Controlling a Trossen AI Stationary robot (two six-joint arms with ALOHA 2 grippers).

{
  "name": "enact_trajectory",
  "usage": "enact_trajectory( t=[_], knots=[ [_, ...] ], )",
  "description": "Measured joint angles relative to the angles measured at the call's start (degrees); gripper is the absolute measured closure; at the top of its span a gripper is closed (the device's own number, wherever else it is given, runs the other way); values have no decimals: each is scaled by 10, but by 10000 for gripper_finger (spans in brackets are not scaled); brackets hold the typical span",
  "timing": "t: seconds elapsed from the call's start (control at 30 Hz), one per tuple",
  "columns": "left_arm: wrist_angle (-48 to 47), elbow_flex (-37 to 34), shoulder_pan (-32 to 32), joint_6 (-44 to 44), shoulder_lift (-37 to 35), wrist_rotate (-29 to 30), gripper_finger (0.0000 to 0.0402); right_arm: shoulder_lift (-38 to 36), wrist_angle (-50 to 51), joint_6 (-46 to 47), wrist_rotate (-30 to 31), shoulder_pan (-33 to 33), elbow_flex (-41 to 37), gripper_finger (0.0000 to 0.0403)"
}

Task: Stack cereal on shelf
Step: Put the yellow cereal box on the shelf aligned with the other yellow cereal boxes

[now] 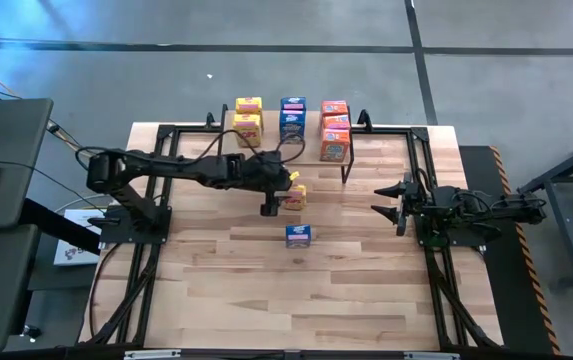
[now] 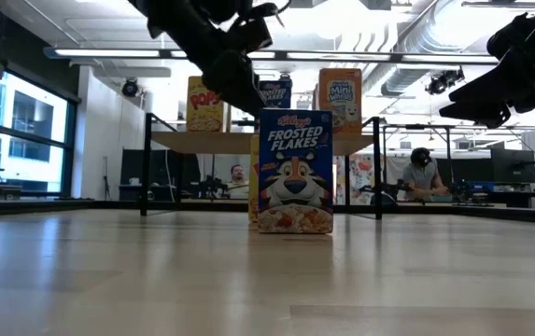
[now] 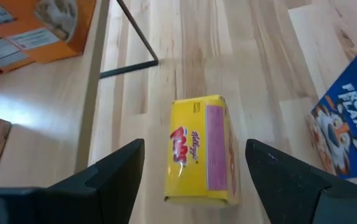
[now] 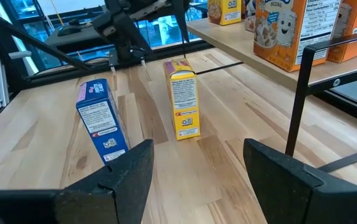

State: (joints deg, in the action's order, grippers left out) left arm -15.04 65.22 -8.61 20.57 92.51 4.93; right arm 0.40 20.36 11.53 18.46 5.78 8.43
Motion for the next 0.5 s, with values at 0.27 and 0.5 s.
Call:
enact_trajectory(
  t=[0.27,0.5],
  knots=[
    [20,1,-5,-1,26,-2,130,0,3,0,0,0,0,162],
    [19,0,-11,-10,39,-1,130,0,4,0,0,0,0,162]
  ],
)
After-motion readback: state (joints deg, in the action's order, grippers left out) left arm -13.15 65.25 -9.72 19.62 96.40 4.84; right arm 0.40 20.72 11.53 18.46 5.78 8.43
